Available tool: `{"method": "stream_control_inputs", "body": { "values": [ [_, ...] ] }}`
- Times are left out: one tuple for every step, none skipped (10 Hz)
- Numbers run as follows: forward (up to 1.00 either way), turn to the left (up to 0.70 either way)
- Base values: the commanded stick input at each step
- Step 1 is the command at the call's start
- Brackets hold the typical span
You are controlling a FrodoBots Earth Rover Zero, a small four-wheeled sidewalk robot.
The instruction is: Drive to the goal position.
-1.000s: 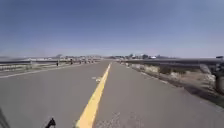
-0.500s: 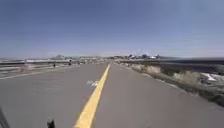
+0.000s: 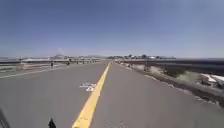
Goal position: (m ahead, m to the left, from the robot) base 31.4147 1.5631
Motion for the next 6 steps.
{"method": "stream_control_inputs", "body": {
  "values": [
    [0.85,0.00],
    [0.85,0.00],
    [0.85,0.00],
    [0.85,0.00],
    [0.85,0.00],
    [0.85,0.00]
  ]
}}
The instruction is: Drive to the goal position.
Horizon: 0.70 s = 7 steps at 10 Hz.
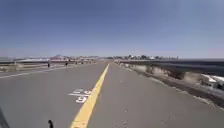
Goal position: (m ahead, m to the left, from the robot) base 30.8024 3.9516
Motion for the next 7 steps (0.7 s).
{"method": "stream_control_inputs", "body": {
  "values": [
    [0.85,0.00],
    [0.85,0.00],
    [0.85,0.00],
    [0.85,0.00],
    [0.85,0.00],
    [0.85,0.00],
    [0.85,0.00]
  ]
}}
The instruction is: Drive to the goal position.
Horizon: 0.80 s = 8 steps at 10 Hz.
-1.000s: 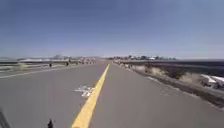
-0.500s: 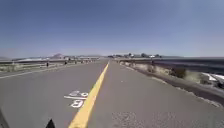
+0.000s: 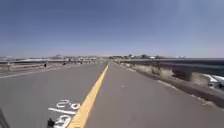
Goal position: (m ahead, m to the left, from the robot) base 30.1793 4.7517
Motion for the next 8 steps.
{"method": "stream_control_inputs", "body": {
  "values": [
    [0.85,0.00],
    [0.85,0.00],
    [0.85,0.20],
    [0.85,0.27],
    [0.85,0.32],
    [0.85,0.16],
    [0.85,0.00],
    [0.85,0.00]
  ]
}}
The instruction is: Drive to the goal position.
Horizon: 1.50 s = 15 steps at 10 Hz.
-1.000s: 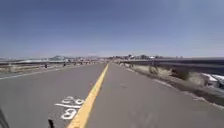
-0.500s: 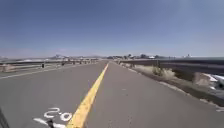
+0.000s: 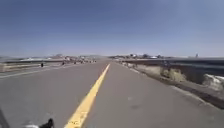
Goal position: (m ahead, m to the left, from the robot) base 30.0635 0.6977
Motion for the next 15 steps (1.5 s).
{"method": "stream_control_inputs", "body": {
  "values": [
    [0.85,0.00],
    [0.85,0.00],
    [0.85,0.00],
    [0.85,0.00],
    [0.85,0.00],
    [0.85,0.00],
    [0.85,0.00],
    [0.85,0.00],
    [0.85,0.00],
    [0.85,0.00],
    [0.85,0.00],
    [0.85,0.00],
    [0.85,0.00],
    [0.85,0.00],
    [0.85,0.00]
  ]
}}
